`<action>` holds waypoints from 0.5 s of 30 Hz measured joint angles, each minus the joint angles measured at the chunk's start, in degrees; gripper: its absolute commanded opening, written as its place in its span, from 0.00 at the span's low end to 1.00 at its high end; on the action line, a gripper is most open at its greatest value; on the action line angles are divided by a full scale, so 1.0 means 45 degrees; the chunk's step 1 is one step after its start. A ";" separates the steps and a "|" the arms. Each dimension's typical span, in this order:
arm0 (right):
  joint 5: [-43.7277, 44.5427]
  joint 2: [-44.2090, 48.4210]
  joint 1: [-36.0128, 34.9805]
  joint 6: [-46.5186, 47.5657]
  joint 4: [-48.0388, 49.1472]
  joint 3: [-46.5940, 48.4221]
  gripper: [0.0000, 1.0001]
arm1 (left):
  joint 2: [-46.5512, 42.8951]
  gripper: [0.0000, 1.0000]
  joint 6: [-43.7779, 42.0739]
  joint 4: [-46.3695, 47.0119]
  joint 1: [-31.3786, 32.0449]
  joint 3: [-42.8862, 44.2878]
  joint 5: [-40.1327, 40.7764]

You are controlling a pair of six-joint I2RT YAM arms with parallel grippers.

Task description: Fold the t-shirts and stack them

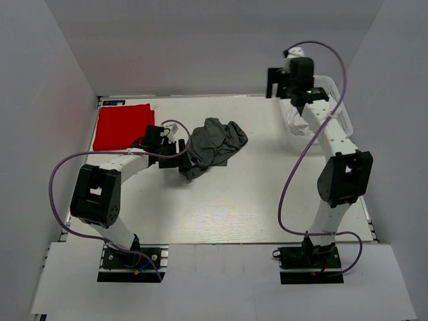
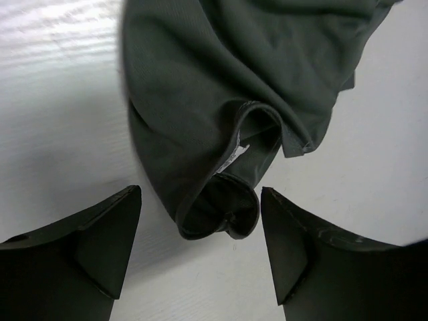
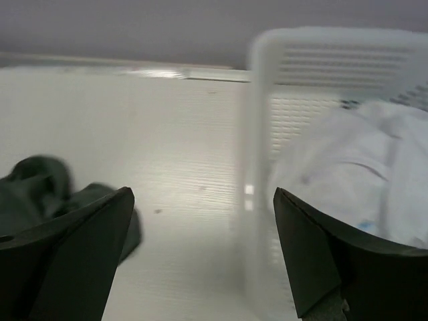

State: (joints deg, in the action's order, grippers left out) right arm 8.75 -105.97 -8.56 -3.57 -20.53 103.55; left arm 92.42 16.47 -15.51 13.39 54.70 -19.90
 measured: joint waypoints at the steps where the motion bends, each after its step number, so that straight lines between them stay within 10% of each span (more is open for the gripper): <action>1: -0.0423 0.0000 -0.0583 0.0233 0.0010 0.0019 0.90 | 0.0233 0.77 0.0015 -0.0039 0.0170 0.0010 0.0029; 15: -0.2943 -0.5605 -0.4833 0.0539 -0.0092 0.2662 0.77 | 0.2006 0.00 0.0393 -0.0928 0.0806 0.0981 0.1423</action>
State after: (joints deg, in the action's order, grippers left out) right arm -4.49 -131.20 -30.30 -1.15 -20.95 115.52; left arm 101.45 18.24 -19.68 17.02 59.11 -13.50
